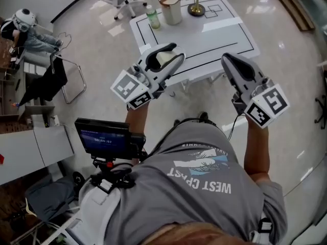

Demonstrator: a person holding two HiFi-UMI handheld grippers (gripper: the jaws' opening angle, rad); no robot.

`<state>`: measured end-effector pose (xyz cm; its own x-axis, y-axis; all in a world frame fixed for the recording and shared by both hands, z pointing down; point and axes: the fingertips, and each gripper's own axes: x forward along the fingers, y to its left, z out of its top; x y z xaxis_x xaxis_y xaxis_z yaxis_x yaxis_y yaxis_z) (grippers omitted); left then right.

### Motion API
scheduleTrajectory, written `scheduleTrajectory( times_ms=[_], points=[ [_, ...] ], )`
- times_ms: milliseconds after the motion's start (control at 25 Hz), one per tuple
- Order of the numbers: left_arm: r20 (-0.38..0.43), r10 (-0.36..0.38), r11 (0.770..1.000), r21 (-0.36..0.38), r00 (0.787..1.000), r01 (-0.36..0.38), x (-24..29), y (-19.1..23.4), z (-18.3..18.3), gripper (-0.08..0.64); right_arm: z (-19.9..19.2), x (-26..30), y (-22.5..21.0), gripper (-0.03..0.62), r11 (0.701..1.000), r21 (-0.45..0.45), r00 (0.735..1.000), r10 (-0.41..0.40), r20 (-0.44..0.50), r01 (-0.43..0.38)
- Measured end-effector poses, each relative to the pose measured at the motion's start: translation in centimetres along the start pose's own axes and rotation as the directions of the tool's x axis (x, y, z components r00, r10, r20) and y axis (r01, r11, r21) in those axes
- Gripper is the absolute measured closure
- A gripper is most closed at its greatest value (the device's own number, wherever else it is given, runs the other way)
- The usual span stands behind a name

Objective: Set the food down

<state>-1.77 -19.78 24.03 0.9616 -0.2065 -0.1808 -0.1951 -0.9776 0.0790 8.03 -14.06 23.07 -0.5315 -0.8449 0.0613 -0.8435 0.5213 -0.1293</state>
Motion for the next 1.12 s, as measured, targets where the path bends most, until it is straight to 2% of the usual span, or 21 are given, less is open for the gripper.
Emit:
scheduleTrajectory(
  times_ms=[280,520,720,880,1120],
  points=[
    [-0.025,0.116,0.993,0.007,0.993,-0.116,2.2,1.3,-1.0,0.407,0.1,0.4,-3.6,0.584,0.996,0.016,0.996,0.092,-0.008,-0.092],
    [-0.030,0.201,0.980,0.011,0.979,-0.200,5.0,3.0,-2.8,0.407,-0.6,2.1,-7.3,0.584,0.982,0.023,0.982,0.187,-0.021,-0.187],
    [-0.035,0.259,0.966,0.025,0.965,-0.259,5.4,4.6,-2.8,0.407,-0.5,3.8,-8.8,0.584,0.970,0.030,0.970,0.242,-0.017,-0.242],
    [-0.040,0.269,0.963,0.029,0.962,-0.268,5.4,3.6,-3.1,0.407,-0.9,3.2,-8.6,0.584,0.965,0.035,0.966,0.259,-0.017,-0.258],
    [-0.058,0.229,0.973,0.001,0.972,-0.229,5.3,4.7,-4.3,0.407,-2.0,4.8,-8.8,0.584,0.973,0.033,0.972,0.229,-0.049,-0.228]
  ],
)
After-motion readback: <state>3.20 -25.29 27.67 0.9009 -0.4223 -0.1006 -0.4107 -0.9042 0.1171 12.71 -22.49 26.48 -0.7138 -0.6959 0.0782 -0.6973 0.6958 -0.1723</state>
